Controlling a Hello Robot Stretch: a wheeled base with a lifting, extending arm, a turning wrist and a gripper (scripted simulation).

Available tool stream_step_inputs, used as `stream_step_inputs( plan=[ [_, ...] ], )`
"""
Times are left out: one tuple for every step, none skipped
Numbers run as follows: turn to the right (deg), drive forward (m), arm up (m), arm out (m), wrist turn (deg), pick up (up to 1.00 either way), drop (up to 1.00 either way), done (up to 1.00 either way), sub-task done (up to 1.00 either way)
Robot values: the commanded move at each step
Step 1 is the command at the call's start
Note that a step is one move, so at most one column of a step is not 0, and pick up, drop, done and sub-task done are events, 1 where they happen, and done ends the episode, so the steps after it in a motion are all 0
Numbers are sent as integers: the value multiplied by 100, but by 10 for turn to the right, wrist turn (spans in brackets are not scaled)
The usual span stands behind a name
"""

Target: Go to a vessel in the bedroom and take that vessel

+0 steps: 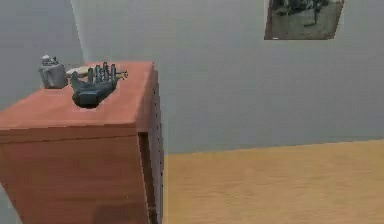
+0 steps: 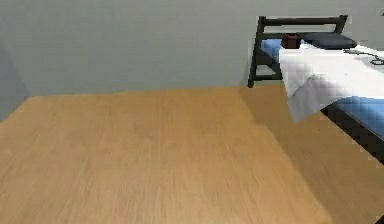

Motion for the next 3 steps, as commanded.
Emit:
stream_step_inputs(
  plan=[
    [-450,0,0,0,0,0,0,0,0],
    [-450,0,0,0,0,0,0,0,0],
    [-300,0,0,0,0,0,0,0,0]
  ],
)
